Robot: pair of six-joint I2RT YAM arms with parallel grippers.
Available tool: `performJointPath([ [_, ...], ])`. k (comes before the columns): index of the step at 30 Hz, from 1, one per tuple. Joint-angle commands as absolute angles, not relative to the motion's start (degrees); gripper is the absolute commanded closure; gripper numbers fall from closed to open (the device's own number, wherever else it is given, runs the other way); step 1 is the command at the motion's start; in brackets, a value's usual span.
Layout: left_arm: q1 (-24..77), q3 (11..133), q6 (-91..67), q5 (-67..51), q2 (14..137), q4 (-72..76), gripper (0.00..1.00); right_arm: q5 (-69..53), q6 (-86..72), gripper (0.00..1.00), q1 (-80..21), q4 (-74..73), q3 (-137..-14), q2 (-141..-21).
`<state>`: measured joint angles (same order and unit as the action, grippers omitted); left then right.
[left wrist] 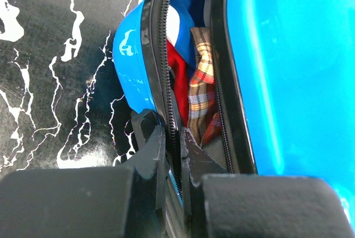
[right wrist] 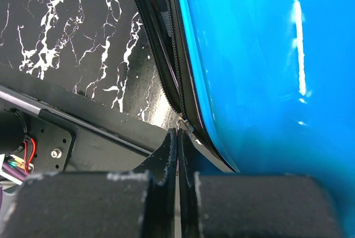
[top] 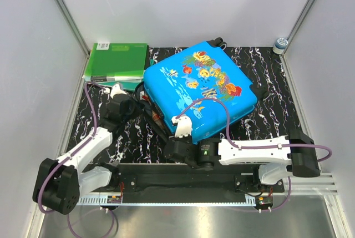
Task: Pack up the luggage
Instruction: Zip the luggage at the center of the board.
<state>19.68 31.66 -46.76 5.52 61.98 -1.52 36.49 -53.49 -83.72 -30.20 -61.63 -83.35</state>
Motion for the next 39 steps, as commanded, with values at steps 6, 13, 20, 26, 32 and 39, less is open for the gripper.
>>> performJointPath([
  [6, 27.6, 29.4, -48.3, -10.7, 59.0, 4.6, 1.0, 37.6, -52.9, 1.0, -85.2, -21.3, -66.9, -85.4],
  [13, 31.4, 29.1, -49.5, -9.3, 58.6, 5.9, 1.0, 38.7, -52.2, 1.0, -85.0, -21.3, -67.7, -85.9],
  [20, 35.2, 29.2, -50.4, -7.6, 59.0, 7.6, 1.0, 38.8, -52.4, 1.0, -83.9, -21.3, -66.4, -84.7],
  [26, 39.6, 30.1, -51.5, -6.5, 59.9, 9.3, 1.0, 38.4, -51.6, 1.0, -83.3, -21.3, -66.9, -84.8],
  [32, 44.5, 30.2, -53.0, -5.6, 61.2, 12.9, 1.0, 38.8, -52.4, 1.0, -82.7, -21.3, -65.0, -83.2],
  [39, 48.0, 30.9, -54.1, -4.6, 63.2, 14.7, 1.0, 38.8, -52.4, 1.0, -81.6, -21.3, -64.0, -82.4],
])
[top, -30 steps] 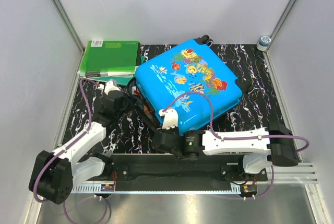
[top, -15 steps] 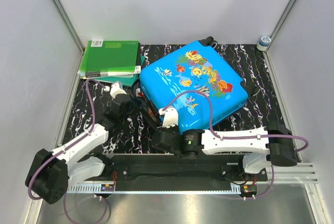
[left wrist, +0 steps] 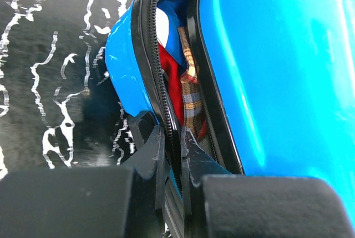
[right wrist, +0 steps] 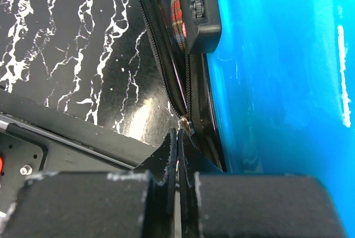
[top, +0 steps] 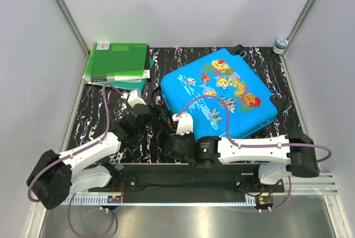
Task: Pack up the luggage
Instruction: Zip the luggage at the center of the board.
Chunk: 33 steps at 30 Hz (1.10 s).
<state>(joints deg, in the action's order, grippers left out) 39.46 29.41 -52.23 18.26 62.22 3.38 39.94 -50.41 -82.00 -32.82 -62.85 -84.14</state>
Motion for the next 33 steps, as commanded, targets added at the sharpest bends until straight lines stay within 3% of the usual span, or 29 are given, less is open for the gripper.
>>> performJointPath([
  [1, 48.3, 31.1, -54.3, -4.5, 63.6, 14.9, 1.0, 38.8, -52.3, 1.0, -81.5, -21.3, -64.1, -82.4],
  [9, 49.2, 32.6, -51.9, -2.2, 62.8, 12.0, 1.0, 38.7, -51.7, 1.0, -80.7, -21.3, -63.6, -81.9],
  [13, 46.9, 35.0, -49.0, -0.9, 62.1, 6.8, 0.78, 38.6, -52.2, 1.0, -80.5, -21.3, -62.8, -81.3],
  [14, 46.2, 35.3, -48.6, -1.1, 62.1, 6.2, 0.67, 38.5, -52.2, 1.0, -80.4, -21.3, -62.7, -81.1],
  [17, 43.1, 35.5, -48.2, -2.9, 62.4, 6.6, 0.54, 38.2, -52.4, 1.0, -80.4, -21.3, -62.4, -81.0],
  [33, 30.2, 40.3, -41.8, -3.5, 65.1, 0.2, 0.52, 37.7, -52.9, 1.0, -80.3, -21.0, -60.1, -78.8],
])
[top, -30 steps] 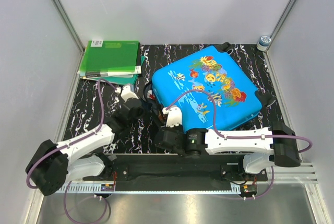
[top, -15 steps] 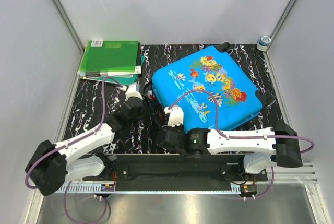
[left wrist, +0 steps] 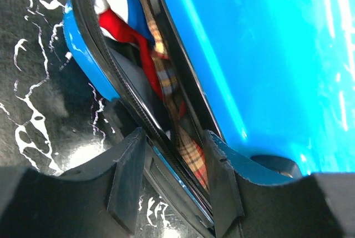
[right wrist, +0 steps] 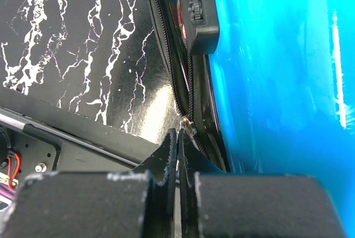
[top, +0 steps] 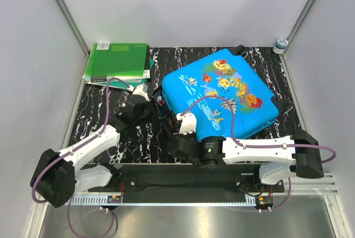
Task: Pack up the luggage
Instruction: Zip the luggage at the center of the board.
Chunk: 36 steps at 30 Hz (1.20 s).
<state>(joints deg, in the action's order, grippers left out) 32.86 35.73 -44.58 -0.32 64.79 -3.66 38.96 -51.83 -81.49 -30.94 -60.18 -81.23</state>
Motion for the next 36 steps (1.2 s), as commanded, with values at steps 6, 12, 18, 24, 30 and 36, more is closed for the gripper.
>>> performJointPath([
  [6, 27.3, 43.0, -39.1, -1.7, 67.5, -3.0, 0.51, 37.4, -52.4, 1.0, -80.3, -20.7, -60.2, -78.8],
  [12, 26.1, 46.4, -36.4, 1.3, 71.2, -5.3, 0.51, 37.2, -51.9, 1.0, -80.3, -20.1, -60.3, -79.0],
  [18, 25.1, 48.4, -34.4, 4.5, 73.9, -6.9, 0.5, 36.7, -52.1, 1.0, -80.2, -19.8, -60.3, -79.3],
  [24, 24.0, 48.9, -33.5, 5.4, 76.6, -6.8, 0.53, 36.1, -52.4, 1.0, -80.2, -19.5, -60.7, -80.2],
  [30, 23.8, 49.0, -32.7, 3.7, 77.7, -6.4, 0.94, 36.4, -52.4, 1.0, -80.3, -19.3, -61.2, -80.7],
  [36, 23.8, 47.2, -33.1, 1.3, 77.1, -5.2, 1.0, 36.0, -53.3, 1.0, -80.0, -19.4, -61.9, -82.3],
])
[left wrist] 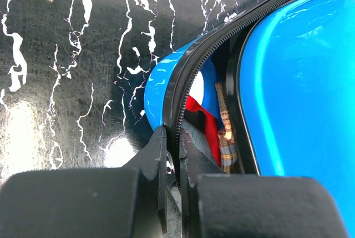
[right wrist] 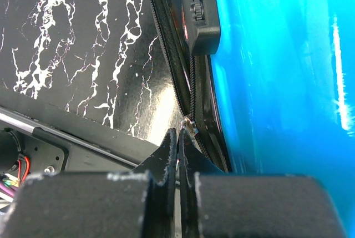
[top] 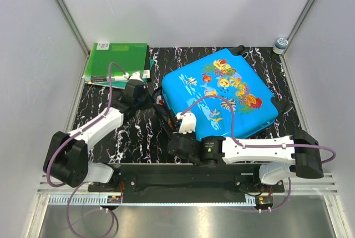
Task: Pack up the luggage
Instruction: Zip the luggage at the center of the board.
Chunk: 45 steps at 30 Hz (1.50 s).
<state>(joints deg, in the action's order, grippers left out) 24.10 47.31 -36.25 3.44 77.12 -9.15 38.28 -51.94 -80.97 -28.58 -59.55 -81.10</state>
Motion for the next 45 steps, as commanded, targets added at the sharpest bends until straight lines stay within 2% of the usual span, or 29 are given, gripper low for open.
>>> performJointPath([
  [1, 23.8, 46.9, -33.1, 1.1, 76.9, -5.0, 1.0, 35.7, -53.3, 1.0, -79.8, -19.3, -62.0, -83.0],
  [13, 23.9, 41.1, -35.5, -4.4, 71.9, -1.3, 1.0, 32.0, -50.5, 1.0, -77.1, -17.5, -66.3, -87.4],
  [37, 26.9, 33.0, -36.7, -5.0, 65.0, 1.3, 1.0, 28.6, -42.7, 1.0, -74.0, -14.3, -77.0, -94.7],
  [41, 26.9, 33.5, -36.5, -5.5, 64.4, 1.3, 1.0, 28.4, -41.9, 1.0, -73.9, -14.6, -77.3, -94.0],
  [45, 26.8, 36.3, -35.6, -4.1, 63.5, -0.7, 1.0, 29.7, -41.8, 1.0, -74.0, -16.0, -75.2, -88.4],
])
